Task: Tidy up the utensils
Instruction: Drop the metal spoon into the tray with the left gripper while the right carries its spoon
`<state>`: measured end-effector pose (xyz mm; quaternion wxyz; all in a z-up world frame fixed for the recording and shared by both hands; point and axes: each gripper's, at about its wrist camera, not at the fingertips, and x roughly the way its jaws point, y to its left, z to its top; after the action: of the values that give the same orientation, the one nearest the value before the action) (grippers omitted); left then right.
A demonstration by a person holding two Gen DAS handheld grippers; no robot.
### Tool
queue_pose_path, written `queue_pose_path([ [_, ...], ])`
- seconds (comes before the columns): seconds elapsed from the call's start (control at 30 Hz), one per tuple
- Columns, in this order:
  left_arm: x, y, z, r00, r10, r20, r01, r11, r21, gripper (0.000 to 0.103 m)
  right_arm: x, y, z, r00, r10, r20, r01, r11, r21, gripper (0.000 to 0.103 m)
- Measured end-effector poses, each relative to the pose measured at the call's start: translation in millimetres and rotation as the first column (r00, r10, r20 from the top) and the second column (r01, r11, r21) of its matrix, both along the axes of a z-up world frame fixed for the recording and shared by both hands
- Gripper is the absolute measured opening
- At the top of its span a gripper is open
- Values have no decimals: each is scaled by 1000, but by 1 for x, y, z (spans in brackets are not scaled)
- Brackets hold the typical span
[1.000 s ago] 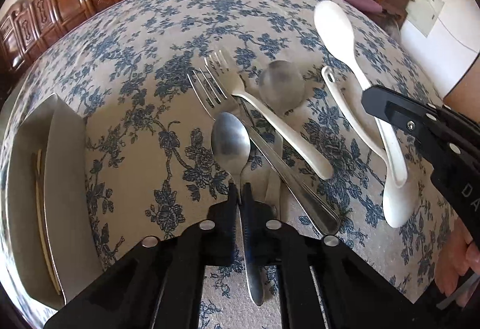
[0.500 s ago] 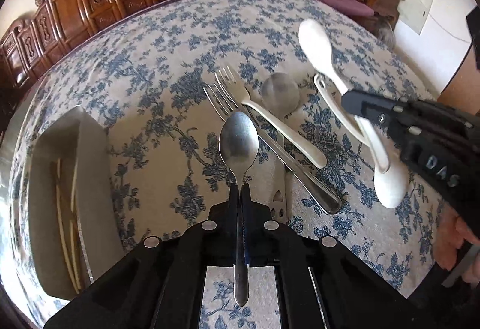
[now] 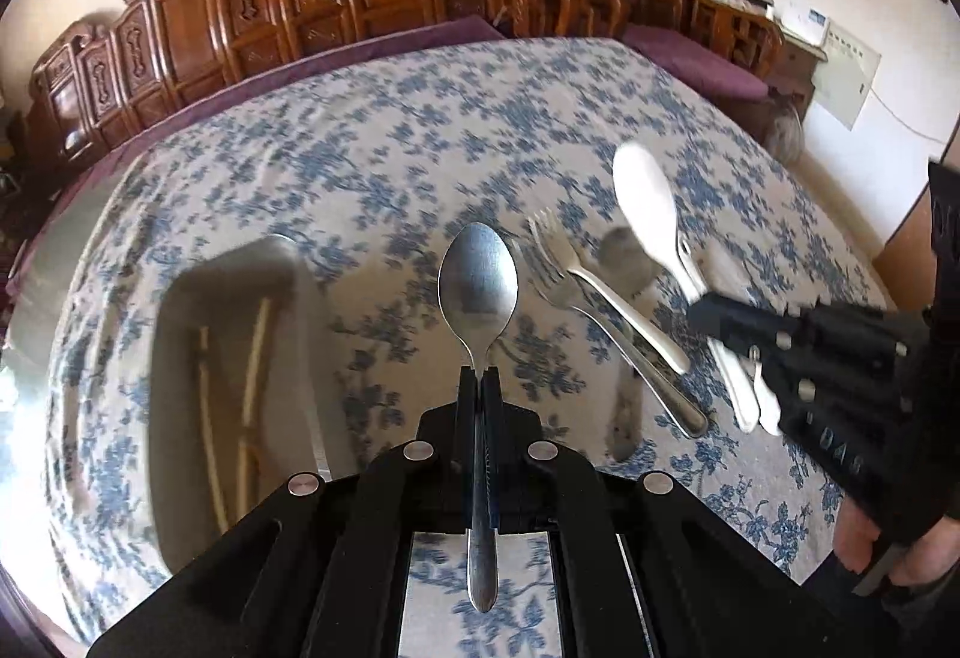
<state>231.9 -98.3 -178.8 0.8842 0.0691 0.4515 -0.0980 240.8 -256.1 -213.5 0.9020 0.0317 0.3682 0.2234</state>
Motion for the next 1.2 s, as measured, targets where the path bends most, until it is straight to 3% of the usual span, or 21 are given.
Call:
queue_pose_path([
  [0.5,1,73,24,994,94,50,-93,995,-24,2,-44,55,24,995,96,29,-97,995,12,4],
  [0.8,25,124,-17,982,191,-13,-191,980,-51,2,-46,74,8,993,118,1,-118,993,-13,4],
  [1.0,29,136,-43,978,203,-41,-205,978,-45,2,-38,82,-5,992,126,-24,-127,992,-26,4],
  [1.2,30,141,-50,978,200,-53,-204,976,-81,2,-34,83,-9,993,111,-32,-112,993,-27,4],
])
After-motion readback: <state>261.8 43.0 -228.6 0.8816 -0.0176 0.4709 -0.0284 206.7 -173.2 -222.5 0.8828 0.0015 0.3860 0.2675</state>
